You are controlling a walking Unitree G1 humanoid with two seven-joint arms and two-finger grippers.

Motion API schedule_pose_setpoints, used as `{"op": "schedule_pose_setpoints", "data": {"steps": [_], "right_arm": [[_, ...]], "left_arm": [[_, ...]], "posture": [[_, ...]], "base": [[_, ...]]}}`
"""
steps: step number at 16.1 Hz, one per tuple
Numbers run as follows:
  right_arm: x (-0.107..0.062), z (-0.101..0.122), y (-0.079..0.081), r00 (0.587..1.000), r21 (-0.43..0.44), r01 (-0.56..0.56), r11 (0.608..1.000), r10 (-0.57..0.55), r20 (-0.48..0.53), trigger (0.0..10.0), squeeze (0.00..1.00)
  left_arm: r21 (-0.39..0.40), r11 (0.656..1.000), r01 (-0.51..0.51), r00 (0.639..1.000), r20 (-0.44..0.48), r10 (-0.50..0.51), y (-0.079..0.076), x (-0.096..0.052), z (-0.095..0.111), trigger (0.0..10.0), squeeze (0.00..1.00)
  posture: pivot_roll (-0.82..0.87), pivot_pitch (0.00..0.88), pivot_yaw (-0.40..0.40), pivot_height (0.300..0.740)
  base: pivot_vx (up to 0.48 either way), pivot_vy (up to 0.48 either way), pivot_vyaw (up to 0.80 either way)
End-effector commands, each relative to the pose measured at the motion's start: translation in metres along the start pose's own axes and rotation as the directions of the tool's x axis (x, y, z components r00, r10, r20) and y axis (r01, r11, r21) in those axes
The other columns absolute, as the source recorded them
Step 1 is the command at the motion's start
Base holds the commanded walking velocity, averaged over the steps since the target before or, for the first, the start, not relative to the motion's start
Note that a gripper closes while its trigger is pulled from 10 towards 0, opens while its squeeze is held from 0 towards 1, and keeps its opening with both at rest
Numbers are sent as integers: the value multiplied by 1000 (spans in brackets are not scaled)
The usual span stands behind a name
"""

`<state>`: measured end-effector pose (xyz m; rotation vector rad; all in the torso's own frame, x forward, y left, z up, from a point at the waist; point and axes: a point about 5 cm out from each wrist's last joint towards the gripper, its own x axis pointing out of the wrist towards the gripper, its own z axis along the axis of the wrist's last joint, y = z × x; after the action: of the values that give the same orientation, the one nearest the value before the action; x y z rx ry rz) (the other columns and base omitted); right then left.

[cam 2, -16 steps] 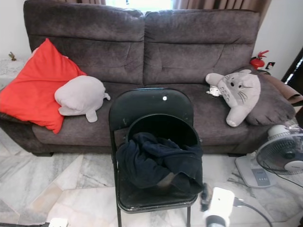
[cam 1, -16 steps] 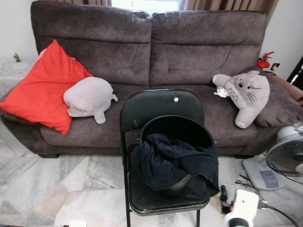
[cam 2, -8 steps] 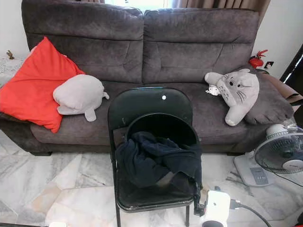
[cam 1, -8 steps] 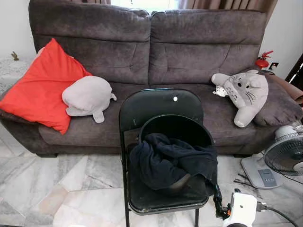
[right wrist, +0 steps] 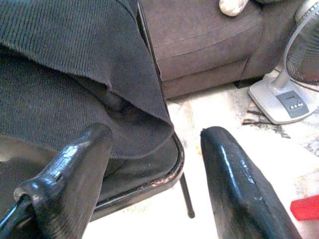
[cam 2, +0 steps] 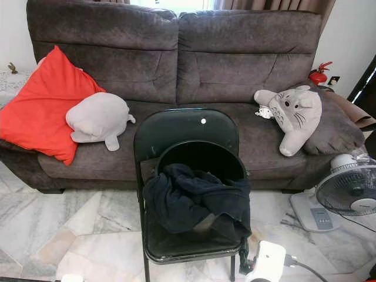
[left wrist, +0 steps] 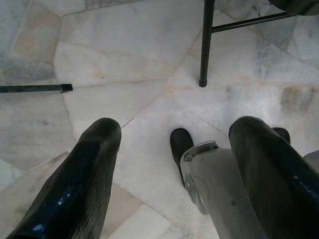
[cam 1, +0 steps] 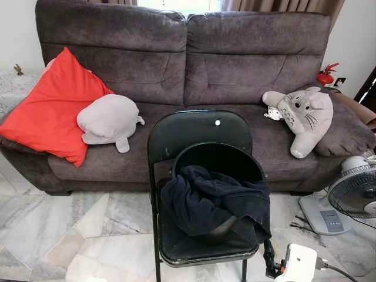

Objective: Hang hanger

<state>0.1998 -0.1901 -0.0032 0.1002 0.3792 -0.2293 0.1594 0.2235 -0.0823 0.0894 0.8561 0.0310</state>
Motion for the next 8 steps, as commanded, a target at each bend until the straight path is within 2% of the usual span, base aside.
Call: {"op": "schedule_pose_setpoints", "data": {"steps": [1,8], "right_arm": [[-2,0,0,1000,8,5,1000,-5,-5,10000,0],[-2,2,1,1000,13,7,1000,-7,-2,10000,0]], "left_arm": [[-1,1000,14,1000,-13,-14,-1,-1,-2,10000,0],[-1,1000,21,1000,-17,-21,0,0,-2,10000,0]], "posture": [[-38,34,-33,740],[-44,48,-30,740]], "base": [[0,0,0],[311,0,0]]}}
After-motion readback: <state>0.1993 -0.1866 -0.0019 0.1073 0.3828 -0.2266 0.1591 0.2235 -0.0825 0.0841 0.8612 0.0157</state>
